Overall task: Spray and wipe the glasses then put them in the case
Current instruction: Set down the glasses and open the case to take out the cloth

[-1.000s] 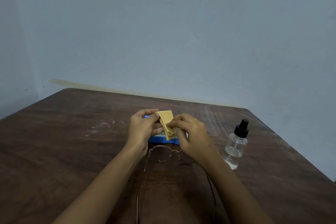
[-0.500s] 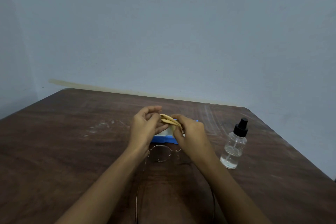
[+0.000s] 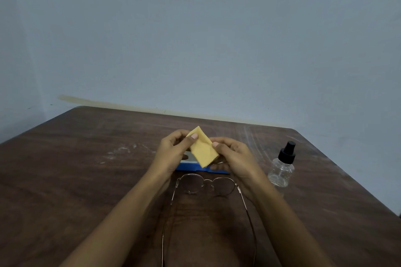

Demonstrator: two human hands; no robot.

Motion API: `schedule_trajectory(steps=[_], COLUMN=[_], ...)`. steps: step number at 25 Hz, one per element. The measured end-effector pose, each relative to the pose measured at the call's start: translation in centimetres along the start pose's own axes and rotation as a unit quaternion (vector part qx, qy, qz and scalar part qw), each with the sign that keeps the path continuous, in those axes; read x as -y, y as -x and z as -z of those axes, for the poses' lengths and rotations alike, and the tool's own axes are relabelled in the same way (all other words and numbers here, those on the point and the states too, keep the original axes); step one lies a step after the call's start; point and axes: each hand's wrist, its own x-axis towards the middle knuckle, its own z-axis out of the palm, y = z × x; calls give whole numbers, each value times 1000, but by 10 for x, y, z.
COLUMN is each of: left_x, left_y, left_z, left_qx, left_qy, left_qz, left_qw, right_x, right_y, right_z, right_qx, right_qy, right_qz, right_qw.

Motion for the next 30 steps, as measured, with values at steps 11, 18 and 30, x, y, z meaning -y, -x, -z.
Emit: schedule_trajectory(steps=[11,18,30], left_x=[1,0,7], left_y=[-2,3,3], left_z=[0,-3,21], left_qx=[-13,17,31], left_qy=[69,22,-135], left_qz=[-12,-55,-120], left_qw=[997,998,983], right_x=[-2,-4,-9], right_y=[-3,-5,-3], right_z=[3,-1,10], right_qx=[-26,-24,-45], right_qy=[135,41,11], right_qz=[63,86,102], right_qw=[988,995,994])
